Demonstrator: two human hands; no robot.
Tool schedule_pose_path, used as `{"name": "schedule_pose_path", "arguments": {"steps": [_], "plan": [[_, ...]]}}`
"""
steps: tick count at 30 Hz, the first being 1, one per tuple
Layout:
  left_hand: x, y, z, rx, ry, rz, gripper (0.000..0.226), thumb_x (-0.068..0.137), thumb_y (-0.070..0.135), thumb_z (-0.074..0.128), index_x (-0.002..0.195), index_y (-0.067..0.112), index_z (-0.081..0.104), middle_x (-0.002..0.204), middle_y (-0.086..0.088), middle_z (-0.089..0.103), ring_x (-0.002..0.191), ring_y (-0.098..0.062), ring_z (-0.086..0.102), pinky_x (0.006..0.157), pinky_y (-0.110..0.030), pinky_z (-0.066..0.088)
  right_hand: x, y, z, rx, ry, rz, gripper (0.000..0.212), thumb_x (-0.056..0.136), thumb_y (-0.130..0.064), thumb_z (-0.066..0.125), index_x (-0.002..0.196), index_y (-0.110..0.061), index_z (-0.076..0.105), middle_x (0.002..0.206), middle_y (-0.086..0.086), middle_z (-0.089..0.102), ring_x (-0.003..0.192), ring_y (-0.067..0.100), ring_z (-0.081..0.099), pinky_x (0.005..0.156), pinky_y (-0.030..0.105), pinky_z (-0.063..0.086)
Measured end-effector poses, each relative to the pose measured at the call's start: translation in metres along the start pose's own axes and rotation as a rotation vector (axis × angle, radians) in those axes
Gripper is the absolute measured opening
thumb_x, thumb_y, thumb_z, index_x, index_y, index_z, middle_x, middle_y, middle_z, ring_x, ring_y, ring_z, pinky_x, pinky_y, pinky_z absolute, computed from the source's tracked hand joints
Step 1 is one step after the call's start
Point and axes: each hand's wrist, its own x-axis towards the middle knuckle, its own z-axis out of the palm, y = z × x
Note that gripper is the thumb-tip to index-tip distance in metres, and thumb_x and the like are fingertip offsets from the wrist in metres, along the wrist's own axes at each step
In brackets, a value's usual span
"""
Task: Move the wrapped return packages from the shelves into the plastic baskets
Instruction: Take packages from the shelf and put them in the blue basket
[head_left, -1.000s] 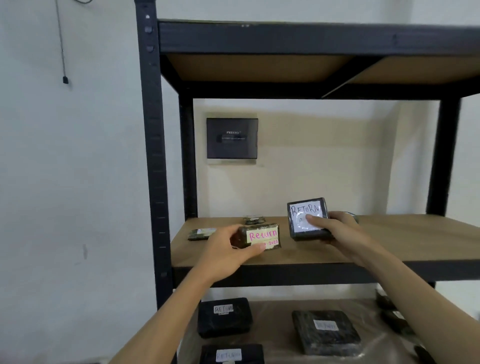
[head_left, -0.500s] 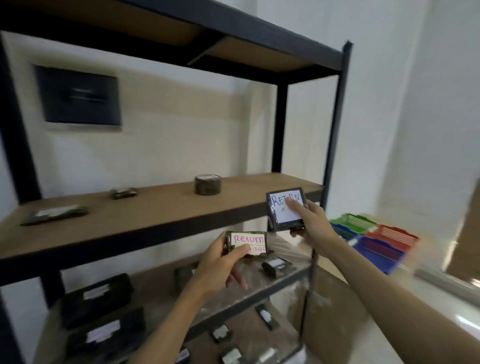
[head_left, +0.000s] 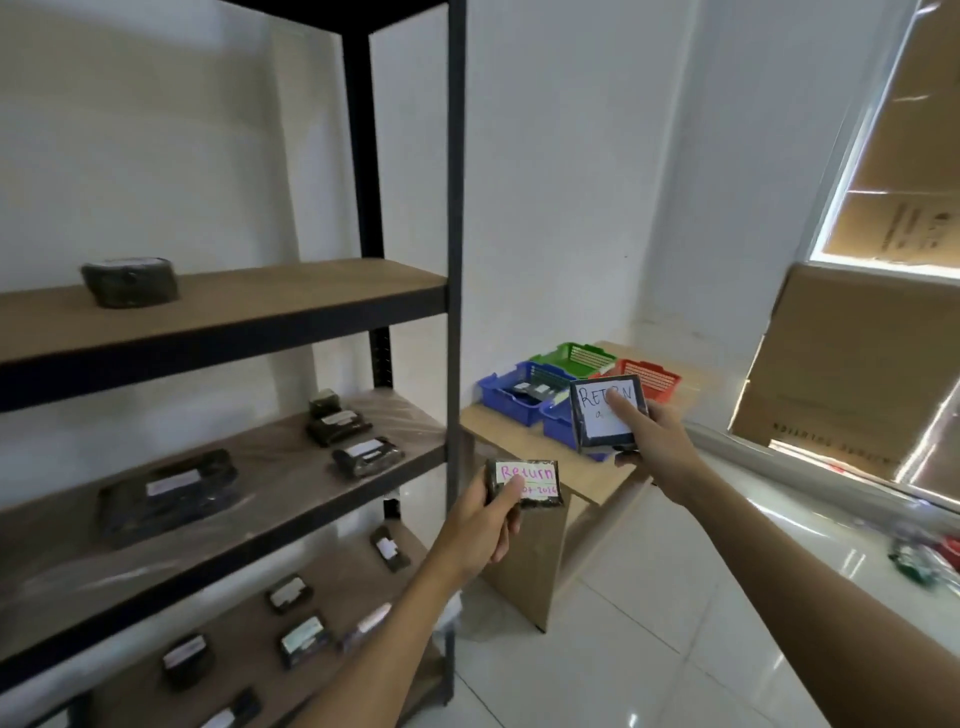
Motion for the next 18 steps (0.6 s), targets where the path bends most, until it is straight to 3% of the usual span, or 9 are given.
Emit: {"name": "schedule_pose_path", "arguments": {"steps": [4,9,13,18], "plan": [[0.038,-0.012,0.083,-0.002,0.004,-0.016,0.03,0.106,0.037,0.049,0.12,0.012,0.057,0.07,-0.005,0.056,0.042,-0.011,0.038,0.04,-0.021,0.029,0.033,0.018,-0.079,-0.022,-0.033,0.012,0.031,0.099,-0.041,0.062,0.115,-0.015,0.065,0.087,0.001,0.075,0.066,0.011,0.072,0.053,0.026,0.054],[0.093,-0.026,0.16,0.018,-0.01,-0.054,0.032,0.104,0.043,0.051,0.121,0.016,0.058,0.076,-0.007,0.06,0.047,-0.014,0.042,0.044,-0.022,0.033,0.089,0.038,-0.139,-0.056,-0.072,0.016,0.044,0.097,-0.047,0.063,0.121,-0.01,0.064,0.092,0.004,0.075,0.073,0.014,0.071,0.064,0.032,0.055],[0.149,-0.034,0.196,0.009,0.004,-0.055,0.03,0.106,0.037,0.049,0.123,0.013,0.056,0.075,-0.006,0.064,0.046,-0.015,0.044,0.041,-0.019,0.034,0.147,0.057,-0.169,-0.058,-0.084,0.021,0.047,0.096,-0.049,0.064,0.122,-0.009,0.065,0.096,0.009,0.077,0.079,0.021,0.072,0.061,0.032,0.054],[0.247,-0.065,0.211,0.048,0.036,-0.047,0.028,0.104,0.044,0.049,0.12,0.023,0.058,0.082,-0.001,0.073,0.052,-0.019,0.053,0.045,-0.022,0.037,0.239,0.087,-0.191,-0.108,-0.114,0.021,0.042,0.097,-0.049,0.063,0.118,-0.012,0.067,0.094,0.007,0.077,0.079,0.019,0.073,0.059,0.029,0.054]]}}
